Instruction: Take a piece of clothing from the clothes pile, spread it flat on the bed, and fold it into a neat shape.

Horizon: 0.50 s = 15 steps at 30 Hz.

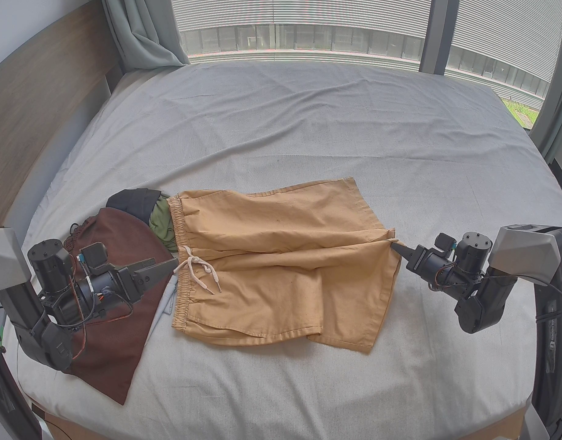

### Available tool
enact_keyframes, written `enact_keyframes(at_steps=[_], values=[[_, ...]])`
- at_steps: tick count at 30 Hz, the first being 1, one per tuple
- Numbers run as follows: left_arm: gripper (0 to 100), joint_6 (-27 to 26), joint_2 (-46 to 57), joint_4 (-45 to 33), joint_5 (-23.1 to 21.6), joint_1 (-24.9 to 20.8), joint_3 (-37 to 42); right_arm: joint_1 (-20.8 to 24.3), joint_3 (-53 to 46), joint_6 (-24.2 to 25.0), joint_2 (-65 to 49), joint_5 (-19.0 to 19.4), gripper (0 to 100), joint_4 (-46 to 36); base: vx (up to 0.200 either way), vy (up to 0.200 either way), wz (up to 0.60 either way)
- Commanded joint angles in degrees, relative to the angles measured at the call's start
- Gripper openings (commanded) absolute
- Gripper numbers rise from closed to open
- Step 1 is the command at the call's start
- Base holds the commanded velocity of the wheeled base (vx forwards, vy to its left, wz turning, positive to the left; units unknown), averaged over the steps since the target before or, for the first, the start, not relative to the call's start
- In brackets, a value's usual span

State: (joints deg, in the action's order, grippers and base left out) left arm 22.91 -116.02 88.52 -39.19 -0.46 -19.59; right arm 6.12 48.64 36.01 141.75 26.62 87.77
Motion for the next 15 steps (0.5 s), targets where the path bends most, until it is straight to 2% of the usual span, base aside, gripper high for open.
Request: enact_keyframes(at_steps=[1, 15], values=[[100, 0.1, -0.2, 0.0, 0.0, 0.0, 0.0, -0.2, 2.2, 0.0, 1.2, 0.0, 0, 0.1, 0.000, 0.000, 0.00], [100, 0.0, -0.6, 0.1, 0.0, 0.0, -0.1, 0.3, 5.5, -0.1, 2.0, -0.2, 0, 0.6, 0.000, 0.000, 0.00]])
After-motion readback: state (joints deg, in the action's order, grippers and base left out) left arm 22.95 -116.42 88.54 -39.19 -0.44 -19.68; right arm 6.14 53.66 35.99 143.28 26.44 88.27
